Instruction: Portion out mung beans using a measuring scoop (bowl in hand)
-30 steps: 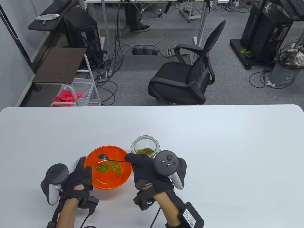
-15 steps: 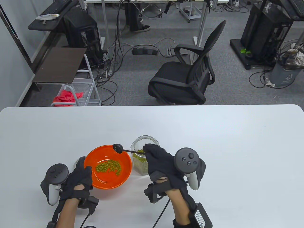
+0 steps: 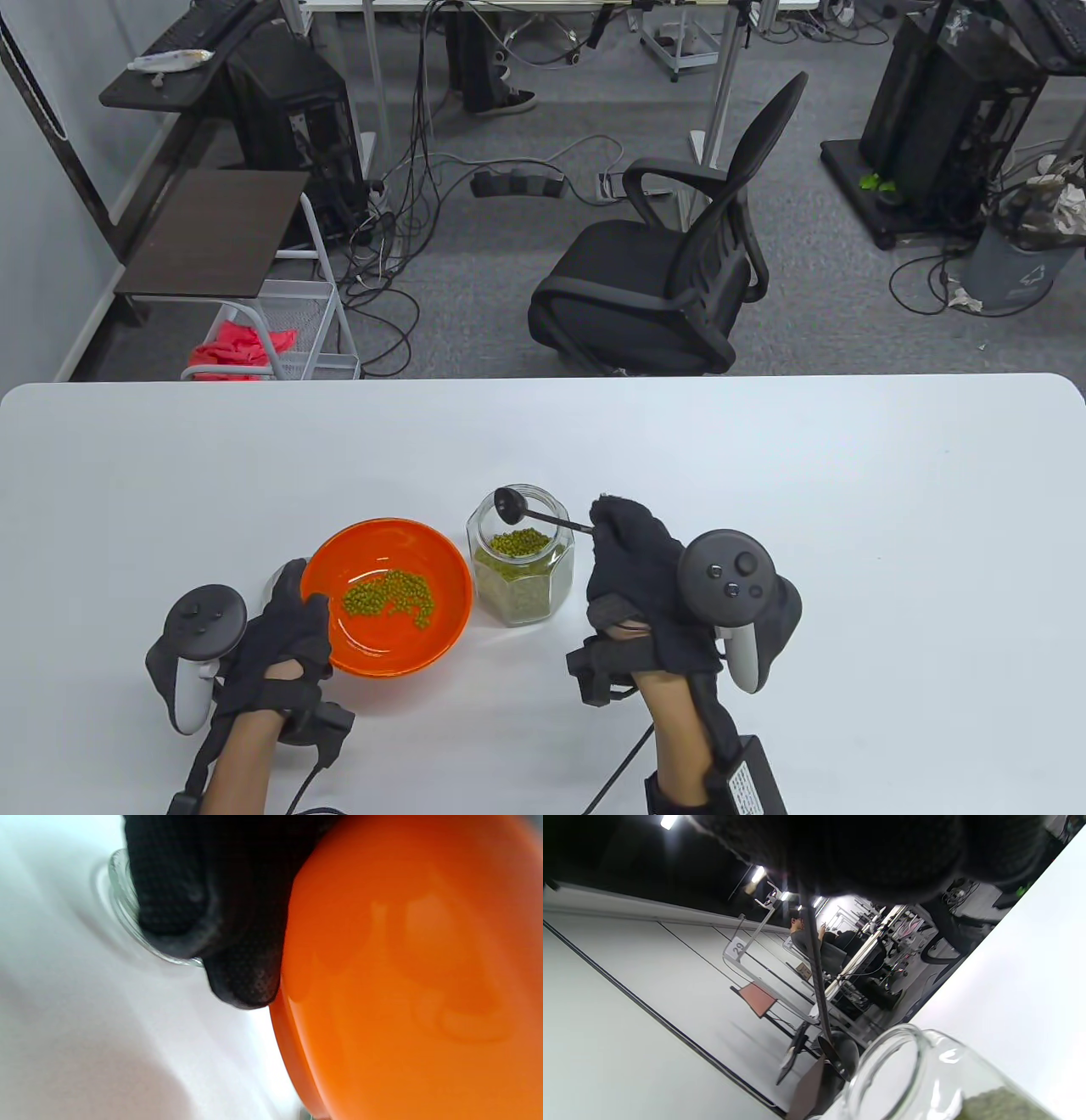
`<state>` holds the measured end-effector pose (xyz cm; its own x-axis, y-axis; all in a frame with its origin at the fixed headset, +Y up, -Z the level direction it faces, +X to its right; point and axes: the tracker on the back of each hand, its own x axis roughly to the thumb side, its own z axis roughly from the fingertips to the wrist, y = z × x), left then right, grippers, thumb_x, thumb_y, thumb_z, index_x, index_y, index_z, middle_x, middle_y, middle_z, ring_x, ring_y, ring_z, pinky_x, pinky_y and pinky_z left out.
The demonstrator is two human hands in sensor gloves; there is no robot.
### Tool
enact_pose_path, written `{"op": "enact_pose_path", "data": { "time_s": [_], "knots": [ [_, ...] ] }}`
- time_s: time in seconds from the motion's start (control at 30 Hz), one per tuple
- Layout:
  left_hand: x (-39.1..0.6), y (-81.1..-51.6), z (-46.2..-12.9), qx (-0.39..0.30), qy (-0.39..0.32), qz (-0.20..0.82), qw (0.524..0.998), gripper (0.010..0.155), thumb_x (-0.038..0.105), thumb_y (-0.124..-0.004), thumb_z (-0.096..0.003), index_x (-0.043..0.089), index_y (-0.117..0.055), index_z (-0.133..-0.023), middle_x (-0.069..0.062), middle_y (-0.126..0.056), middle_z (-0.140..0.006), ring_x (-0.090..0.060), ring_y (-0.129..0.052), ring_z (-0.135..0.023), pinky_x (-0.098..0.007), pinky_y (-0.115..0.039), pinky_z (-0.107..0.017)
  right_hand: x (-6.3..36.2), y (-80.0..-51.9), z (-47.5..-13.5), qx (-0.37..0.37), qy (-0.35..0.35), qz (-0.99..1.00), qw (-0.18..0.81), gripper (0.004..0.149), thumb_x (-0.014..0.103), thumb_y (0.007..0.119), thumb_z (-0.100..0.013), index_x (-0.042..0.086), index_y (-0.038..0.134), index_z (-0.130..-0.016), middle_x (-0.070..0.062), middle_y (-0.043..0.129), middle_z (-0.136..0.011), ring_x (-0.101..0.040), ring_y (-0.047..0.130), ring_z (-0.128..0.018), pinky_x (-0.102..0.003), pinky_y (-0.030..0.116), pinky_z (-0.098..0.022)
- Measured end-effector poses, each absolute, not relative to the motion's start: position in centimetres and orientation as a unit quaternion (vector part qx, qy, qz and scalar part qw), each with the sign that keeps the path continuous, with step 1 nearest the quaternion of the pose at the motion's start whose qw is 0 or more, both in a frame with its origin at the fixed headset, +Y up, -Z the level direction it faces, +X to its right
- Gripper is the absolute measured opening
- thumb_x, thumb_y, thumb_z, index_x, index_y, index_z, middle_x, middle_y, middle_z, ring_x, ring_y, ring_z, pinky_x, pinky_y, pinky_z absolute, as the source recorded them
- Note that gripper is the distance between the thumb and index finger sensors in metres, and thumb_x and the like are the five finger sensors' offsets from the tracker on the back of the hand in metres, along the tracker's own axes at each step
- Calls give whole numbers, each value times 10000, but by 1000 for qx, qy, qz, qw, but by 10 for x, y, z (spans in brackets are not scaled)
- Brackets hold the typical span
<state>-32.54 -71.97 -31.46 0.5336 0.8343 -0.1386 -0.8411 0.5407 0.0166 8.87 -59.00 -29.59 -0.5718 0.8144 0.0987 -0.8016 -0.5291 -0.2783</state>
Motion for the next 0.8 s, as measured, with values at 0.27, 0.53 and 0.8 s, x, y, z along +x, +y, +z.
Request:
{"op": "enact_pose_path", "data": {
  "time_s": [0.27, 0.53, 0.8],
  "knots": [
    [-326, -719, -315, -21, 60, 480, 875, 647, 371, -610, -558, 75, -400, -1093, -122, -703, -971, -226, -1132, -448, -231, -960, -247, 67, -599, -317, -25, -104, 910, 401, 397, 193, 782, -472, 31, 812, -833, -248, 869, -621, -263, 939, -324, -608, 752, -420],
    [-327, -718, -315, -16, 59, 480, 875, 647, 372, -610, -557, 76, -400, -1093, -121, -703, -971, -227, -1132, -447, -232, -960, -247, 34, -602, -343, -17, -58, 952, 299, 391, 190, 787, -469, 41, 831, -828, -249, 876, -621, -269, 944, -324, -611, 750, -425],
    [-328, -718, -314, -14, 61, 482, 874, 647, 372, -611, -557, 75, -402, -1093, -121, -704, -971, -226, -1133, -446, -231, -960, -246, 6, -609, -360, -12, -30, 979, 199, 389, 195, 782, -468, 42, 836, -822, -245, 881, -618, -271, 946, -321, -611, 752, -425]
  ]
}}
